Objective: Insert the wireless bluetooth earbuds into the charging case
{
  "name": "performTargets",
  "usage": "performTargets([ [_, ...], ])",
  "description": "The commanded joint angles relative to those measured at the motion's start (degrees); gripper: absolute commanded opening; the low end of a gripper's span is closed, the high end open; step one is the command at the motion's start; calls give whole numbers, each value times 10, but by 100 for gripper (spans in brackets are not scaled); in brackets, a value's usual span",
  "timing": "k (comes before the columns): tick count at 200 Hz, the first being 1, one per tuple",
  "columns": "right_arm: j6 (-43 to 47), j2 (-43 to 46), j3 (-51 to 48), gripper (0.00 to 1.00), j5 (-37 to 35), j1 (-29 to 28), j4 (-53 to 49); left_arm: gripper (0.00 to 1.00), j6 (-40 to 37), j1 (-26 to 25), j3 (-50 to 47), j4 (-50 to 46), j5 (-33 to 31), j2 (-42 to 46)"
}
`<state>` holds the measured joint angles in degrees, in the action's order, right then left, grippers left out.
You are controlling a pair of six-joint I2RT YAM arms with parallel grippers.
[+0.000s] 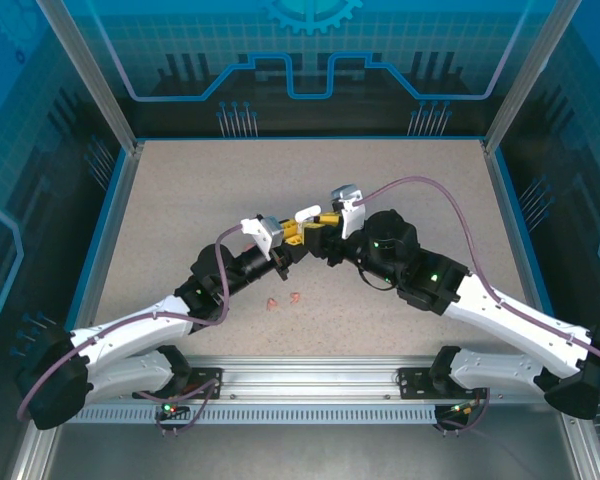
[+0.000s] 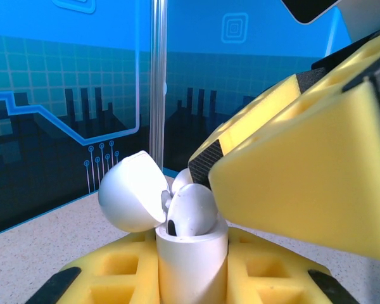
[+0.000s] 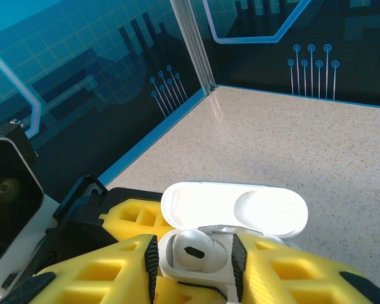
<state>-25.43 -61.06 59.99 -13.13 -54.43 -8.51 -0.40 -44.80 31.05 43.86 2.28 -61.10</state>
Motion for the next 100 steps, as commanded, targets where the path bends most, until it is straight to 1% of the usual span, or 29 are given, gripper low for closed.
performTargets([
  [1,-1,11,9,42,-9,-6,-10,0,-12,-4,18,22,-10,-2],
  [37,1,23,27,49,14,1,-14,0,-13,-4,14,22,-11,-1],
  [61,3,40,44,59,38,12,-21,0,-12,-4,10,22,-10,1],
  [84,0,51,70,65,70,41,-57,0,-8,-4,8,22,-7,5],
  [100,-5,55,79,74,96,70,-82,0,-4,-4,8,23,-2,9],
])
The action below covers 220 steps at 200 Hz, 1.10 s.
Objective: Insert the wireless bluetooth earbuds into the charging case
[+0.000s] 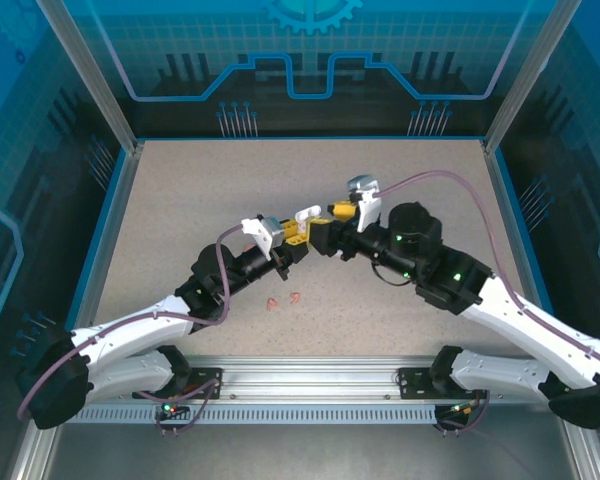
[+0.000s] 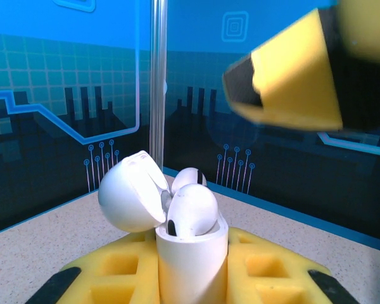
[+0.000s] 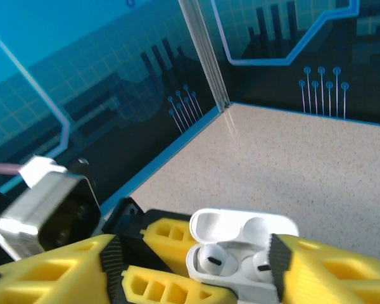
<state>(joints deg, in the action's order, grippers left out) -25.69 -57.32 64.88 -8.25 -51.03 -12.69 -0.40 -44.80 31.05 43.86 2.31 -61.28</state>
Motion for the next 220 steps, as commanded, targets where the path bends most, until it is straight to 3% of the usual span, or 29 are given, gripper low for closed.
performTargets([
  [1,-3,18,31,74,49,38,-41,0,-4,-4,8,24,-2,11],
  [32,-30,14,14,90,162,119,-50,0,3,-4,8,25,21,22],
  [59,-43,0,-3,100,251,152,-21,0,14,-4,7,25,41,32],
  [113,-59,-64,16,99,358,153,4,0,26,-4,13,25,60,28],
  [220,-56,-92,57,78,411,150,-10,0,22,-4,17,2,48,22],
])
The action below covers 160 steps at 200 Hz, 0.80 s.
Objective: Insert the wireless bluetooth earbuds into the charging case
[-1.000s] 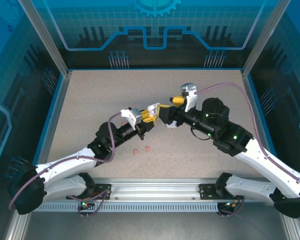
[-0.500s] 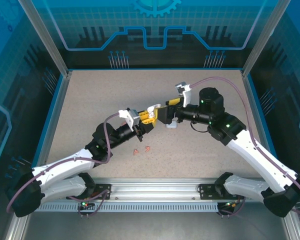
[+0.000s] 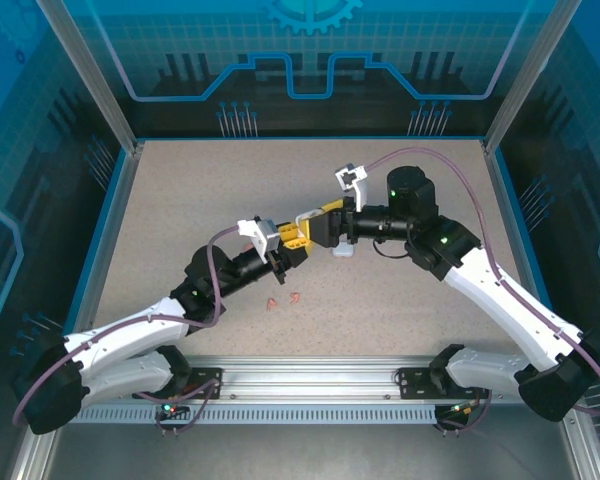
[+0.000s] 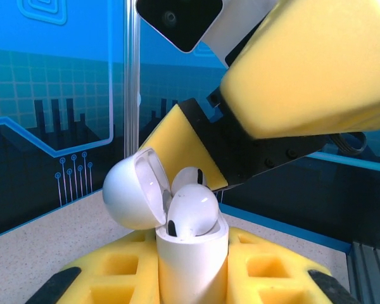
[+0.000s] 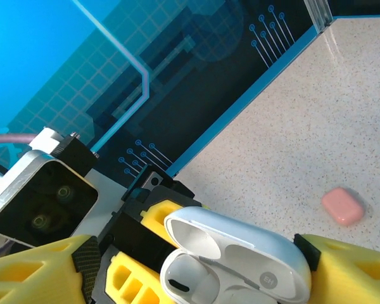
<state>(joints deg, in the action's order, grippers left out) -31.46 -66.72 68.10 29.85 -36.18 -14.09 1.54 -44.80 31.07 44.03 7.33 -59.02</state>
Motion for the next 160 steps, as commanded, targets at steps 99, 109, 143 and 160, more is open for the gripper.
performTargets([
  [99,34,33,29,72,-14,4,-71,0,-7,-4,13,-16,-13,11],
  [109,37,37,28,72,-20,4,-79,0,-6,-4,13,-16,-13,11],
  [143,51,50,28,73,-54,7,-108,0,-3,-4,12,-19,-13,13],
  [160,60,59,28,74,-96,9,-132,0,-1,-4,11,-18,-13,13],
])
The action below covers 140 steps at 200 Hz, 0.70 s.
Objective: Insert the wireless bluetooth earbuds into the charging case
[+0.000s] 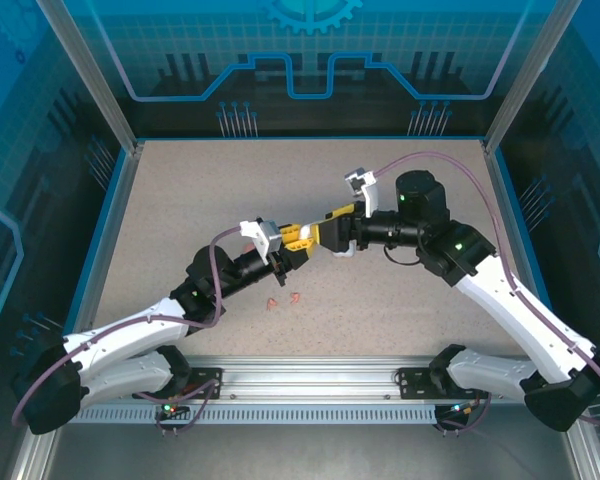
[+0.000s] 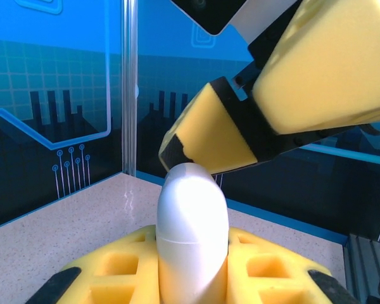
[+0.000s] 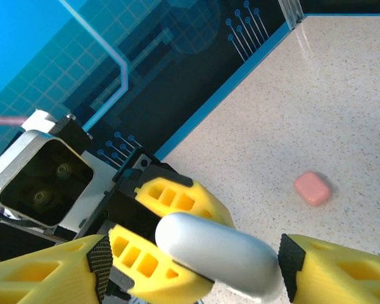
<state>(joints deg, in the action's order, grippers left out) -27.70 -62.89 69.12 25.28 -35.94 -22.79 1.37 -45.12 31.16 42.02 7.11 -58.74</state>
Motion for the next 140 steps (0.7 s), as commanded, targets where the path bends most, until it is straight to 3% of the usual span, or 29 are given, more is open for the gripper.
performTargets([
  [1,23,21,18,74,-54,6,-47,0,1,-1,10,2,-11,10],
  [48,33,60,3,80,-214,17,-126,0,13,-1,8,-18,-19,10],
  [70,26,80,-15,89,-280,28,-159,0,36,0,8,-50,-32,3],
  [84,22,96,-35,100,-298,37,-160,0,62,0,8,-75,-43,-8],
  [140,-7,159,-116,100,-288,96,-130,0,232,28,23,-180,-58,-116],
])
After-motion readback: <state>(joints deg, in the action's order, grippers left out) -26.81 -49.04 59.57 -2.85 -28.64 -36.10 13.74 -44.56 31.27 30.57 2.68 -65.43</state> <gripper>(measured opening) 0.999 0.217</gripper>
